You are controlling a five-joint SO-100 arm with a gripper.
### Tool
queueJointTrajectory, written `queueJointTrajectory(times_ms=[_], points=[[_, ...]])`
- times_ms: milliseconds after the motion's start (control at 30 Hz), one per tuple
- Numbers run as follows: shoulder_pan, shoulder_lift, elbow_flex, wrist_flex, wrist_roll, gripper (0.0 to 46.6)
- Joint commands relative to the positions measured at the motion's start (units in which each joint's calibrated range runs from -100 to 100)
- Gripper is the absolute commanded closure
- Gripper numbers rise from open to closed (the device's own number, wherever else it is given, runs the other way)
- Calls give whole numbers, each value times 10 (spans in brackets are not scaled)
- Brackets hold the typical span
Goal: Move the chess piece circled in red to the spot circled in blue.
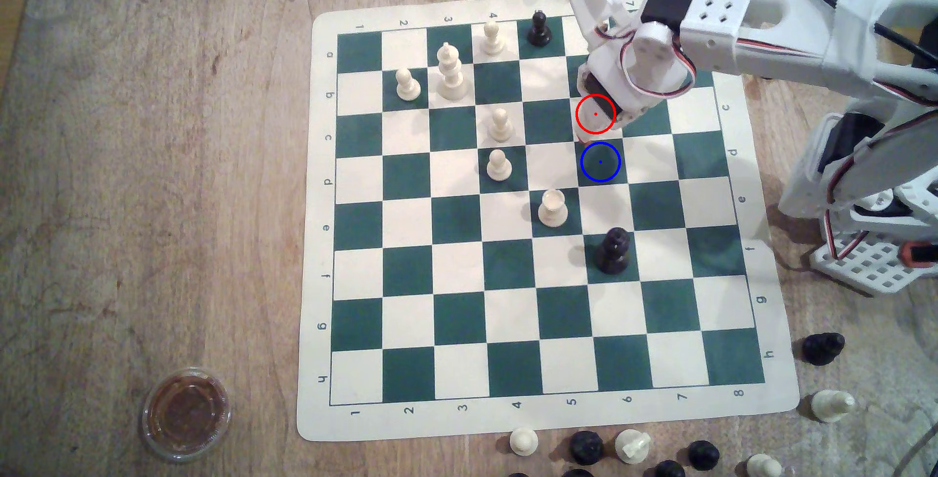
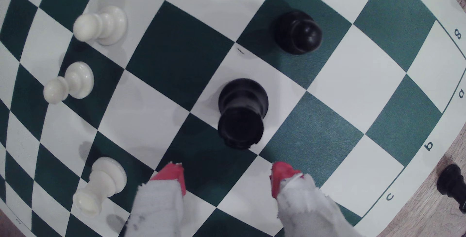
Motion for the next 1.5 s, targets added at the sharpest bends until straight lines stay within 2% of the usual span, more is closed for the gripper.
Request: queueJointTrajectory(times_ms=[0,167,1067,1167,1300,1467], points=[[6,3,-6,-17,9,277],[9,-4,32,-67,14,280],[25,-42,38,-130,24,299],[25,-48,38,-130,24,327],[24,-49,36,-125,29,402],[25,-50,33,-113,36,419]])
